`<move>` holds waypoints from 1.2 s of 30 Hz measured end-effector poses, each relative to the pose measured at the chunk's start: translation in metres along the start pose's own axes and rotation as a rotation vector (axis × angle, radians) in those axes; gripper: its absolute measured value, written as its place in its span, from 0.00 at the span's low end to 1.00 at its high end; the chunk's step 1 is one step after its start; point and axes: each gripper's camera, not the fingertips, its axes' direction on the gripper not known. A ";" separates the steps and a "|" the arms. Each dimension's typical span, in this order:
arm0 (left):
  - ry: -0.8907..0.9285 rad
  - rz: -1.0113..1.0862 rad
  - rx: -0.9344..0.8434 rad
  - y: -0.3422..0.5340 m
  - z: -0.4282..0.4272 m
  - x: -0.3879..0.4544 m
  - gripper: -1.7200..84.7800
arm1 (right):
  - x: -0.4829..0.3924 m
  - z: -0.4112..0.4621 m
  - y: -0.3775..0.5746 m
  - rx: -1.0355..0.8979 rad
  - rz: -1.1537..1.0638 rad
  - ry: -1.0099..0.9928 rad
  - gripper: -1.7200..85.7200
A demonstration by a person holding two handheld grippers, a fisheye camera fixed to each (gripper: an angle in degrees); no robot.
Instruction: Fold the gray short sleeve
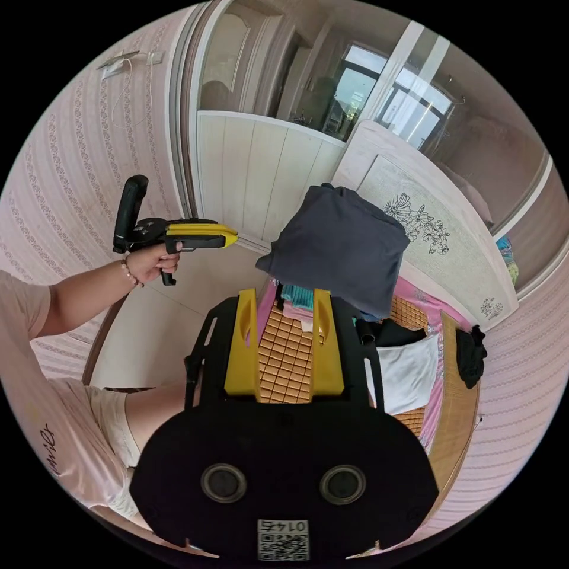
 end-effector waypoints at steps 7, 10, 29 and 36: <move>0.027 -0.025 -0.021 -0.096 0.046 -0.069 0.11 | 0.044 0.062 -0.118 0.021 0.113 -0.078 0.16; 0.062 -0.023 -0.071 -0.112 0.065 -0.080 0.09 | 0.059 0.080 -0.144 0.024 0.163 -0.104 0.16; -0.052 0.280 0.108 -0.118 -0.017 -0.061 0.05 | 0.092 0.081 -0.165 -0.039 0.305 -0.053 0.03; -0.029 0.041 0.000 -0.179 0.001 -0.134 0.11 | 0.110 0.038 -0.118 -0.005 0.402 -0.085 0.03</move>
